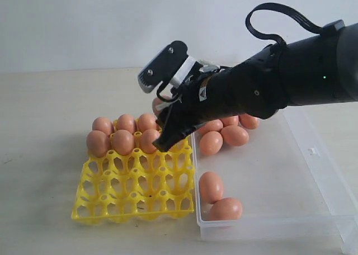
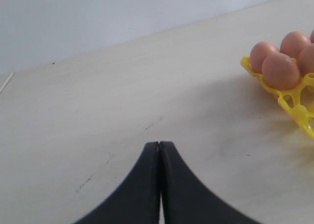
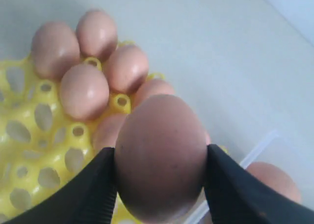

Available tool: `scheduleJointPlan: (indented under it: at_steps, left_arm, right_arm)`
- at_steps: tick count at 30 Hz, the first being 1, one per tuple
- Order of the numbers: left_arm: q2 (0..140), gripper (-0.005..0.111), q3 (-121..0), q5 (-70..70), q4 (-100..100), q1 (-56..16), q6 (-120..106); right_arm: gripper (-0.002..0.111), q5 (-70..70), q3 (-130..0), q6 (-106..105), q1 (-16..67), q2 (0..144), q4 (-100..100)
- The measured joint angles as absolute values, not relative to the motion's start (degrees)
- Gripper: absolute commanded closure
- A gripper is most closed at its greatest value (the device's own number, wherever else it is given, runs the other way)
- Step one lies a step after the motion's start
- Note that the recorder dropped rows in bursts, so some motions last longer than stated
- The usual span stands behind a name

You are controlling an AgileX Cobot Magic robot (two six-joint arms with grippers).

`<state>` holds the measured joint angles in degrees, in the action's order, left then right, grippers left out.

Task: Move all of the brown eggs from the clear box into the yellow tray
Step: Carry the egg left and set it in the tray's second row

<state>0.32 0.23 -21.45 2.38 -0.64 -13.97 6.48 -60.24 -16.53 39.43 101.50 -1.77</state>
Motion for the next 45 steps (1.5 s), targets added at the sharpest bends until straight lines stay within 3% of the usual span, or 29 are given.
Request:
scheduleJointPlan:
  at_steps: [12,28,30,33,38,41,45]
  left_arm:
    - [0.32,0.107,0.23,-21.45,2.38,-0.64,-13.97]
    - [0.32,0.107,0.23,-21.45,2.38,-0.64,-13.97]
    - [0.32,0.107,0.23,-21.45,2.38,-0.64,-13.97]
    - [0.32,0.107,0.23,-21.45,2.38,-0.64,-13.97]
    - [0.32,0.107,0.23,-21.45,2.38,-0.64,-13.97]
    - [0.32,0.107,0.23,-21.45,2.38,-0.64,-13.97]
    - [0.32,0.107,0.23,-21.45,2.38,-0.64,-13.97]
  right_arm:
    - [0.108,-45.11,-44.82,7.78,37.26,109.80,-1.34]
    - [0.108,-48.36,-44.59,9.53,36.62,115.16,-3.04]
    - [0.101,-48.59,-44.59,9.53,36.52,115.53,-3.04]
    - [0.081,-48.59,-44.59,9.53,36.38,116.18,-3.04]
    - [0.031,-48.59,-44.59,9.63,36.26,116.51,-3.13]
    - [0.028,-48.71,-44.59,9.63,36.26,116.64,-3.13]
    - [0.038,-48.71,-44.59,9.63,36.26,116.64,-3.13]
